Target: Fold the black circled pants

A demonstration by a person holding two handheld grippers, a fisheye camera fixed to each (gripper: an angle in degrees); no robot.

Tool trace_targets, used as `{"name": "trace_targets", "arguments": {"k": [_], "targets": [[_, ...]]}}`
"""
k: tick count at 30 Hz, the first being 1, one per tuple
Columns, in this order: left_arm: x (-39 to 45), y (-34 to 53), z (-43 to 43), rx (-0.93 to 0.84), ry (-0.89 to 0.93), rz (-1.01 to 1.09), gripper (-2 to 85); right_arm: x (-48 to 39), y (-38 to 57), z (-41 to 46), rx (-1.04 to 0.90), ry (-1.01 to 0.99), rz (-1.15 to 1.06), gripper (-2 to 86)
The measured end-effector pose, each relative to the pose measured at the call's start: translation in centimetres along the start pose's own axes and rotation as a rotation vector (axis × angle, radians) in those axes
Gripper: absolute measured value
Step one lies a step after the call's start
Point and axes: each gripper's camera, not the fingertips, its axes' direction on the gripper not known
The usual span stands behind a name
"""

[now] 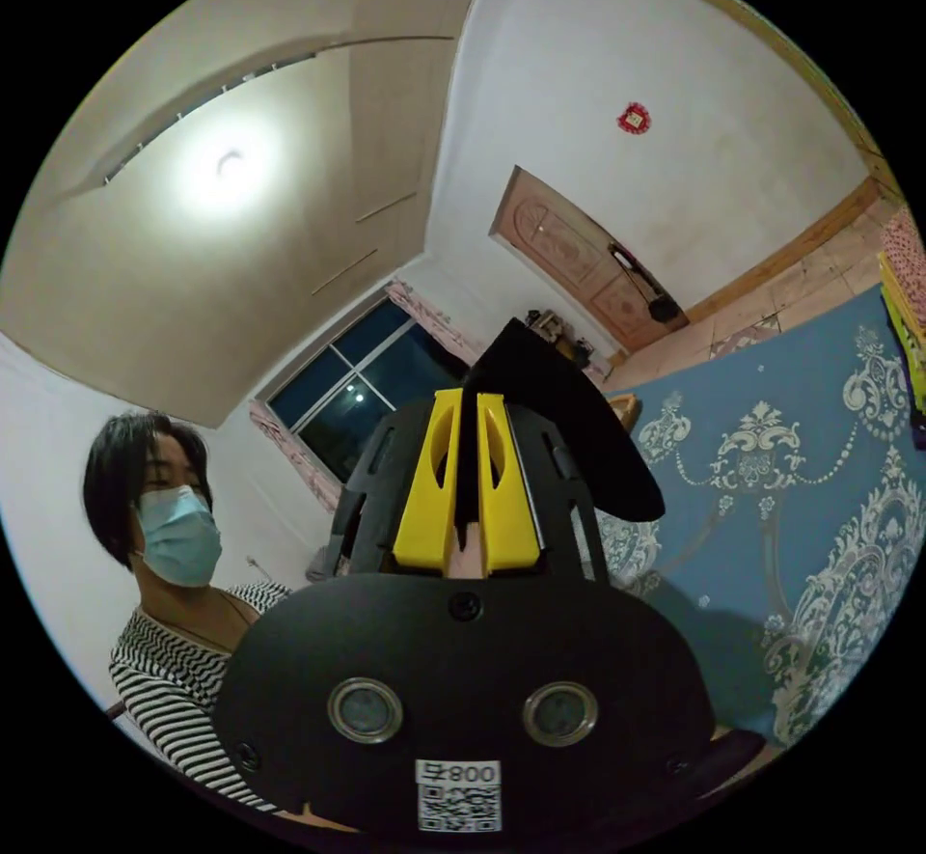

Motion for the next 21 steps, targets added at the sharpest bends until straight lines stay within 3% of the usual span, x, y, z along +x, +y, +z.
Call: {"name": "trace_targets", "arguments": {"k": [4, 6, 10, 12, 16, 21], "targets": [[-0.9, -1.8, 3.5, -0.141, 0.031, 0.023, -0.2, 6.6, 3.7, 0.0, -0.019, 0.14, 0.091, 1.6], [-2.0, -1.2, 8.1, -0.314, 0.052, 0.008, -0.2, 10.7, 5.7, 0.1, -0.054, 0.248, 0.161, 1.4], [-3.9, 2.2, 16.1, -0.594, 0.023, -0.097, -0.2, 22.0, 12.1, -0.5, -0.194, 0.671, 0.465, 0.5], [-4.5, 3.6, 19.2, -0.709, 0.038, -0.122, -0.1, 25.1, 14.2, -1.2, -0.203, 0.675, 0.553, 0.5], [-5.4, 3.0, 20.6, -0.717, 0.057, -0.127, 0.0, 27.3, 14.4, 1.4, -0.237, 0.739, 0.456, 1.3], [-7.9, 1.3, 21.3, -0.718, 0.081, -0.174, 0.0, 30.0, 13.1, 12.3, -0.505, 0.734, 0.178, 6.0]]}}
